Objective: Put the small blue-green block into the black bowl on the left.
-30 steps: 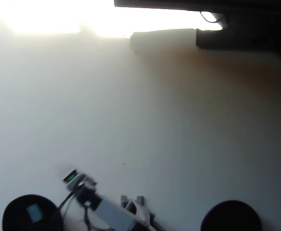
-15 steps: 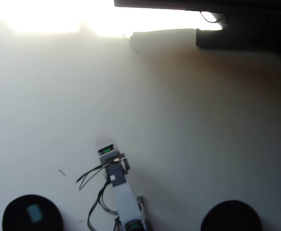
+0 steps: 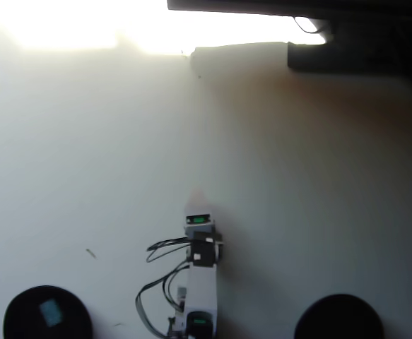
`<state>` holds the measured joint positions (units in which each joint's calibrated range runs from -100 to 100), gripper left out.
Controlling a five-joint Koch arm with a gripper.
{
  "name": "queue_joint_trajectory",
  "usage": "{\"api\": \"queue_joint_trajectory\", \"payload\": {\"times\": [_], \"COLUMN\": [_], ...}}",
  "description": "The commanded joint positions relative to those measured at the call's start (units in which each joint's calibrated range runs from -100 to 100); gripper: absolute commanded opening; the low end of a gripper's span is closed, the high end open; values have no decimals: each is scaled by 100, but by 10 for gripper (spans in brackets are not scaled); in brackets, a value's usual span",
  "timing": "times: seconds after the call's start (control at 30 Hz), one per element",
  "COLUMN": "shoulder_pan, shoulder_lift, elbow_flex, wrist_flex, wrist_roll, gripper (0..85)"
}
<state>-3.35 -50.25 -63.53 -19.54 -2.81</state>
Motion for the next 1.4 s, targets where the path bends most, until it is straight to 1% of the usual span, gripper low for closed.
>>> {"api": "queue_joint_trajectory", "payload": {"times": [0.0, 0.07, 0.23, 0.43, 1.37], "shoulder_pan": [-68, -98, -68, 166, 176], "shoulder_lift": [-229, -208, -251, -26, -36], "elbow_flex": [-15, -98, -856, -1346, -1318], "wrist_flex": [539, 604, 1180, 1885, 1885], "wrist_roll": [54, 132, 98, 103, 122], "gripper": [490, 490, 490, 487, 490]}}
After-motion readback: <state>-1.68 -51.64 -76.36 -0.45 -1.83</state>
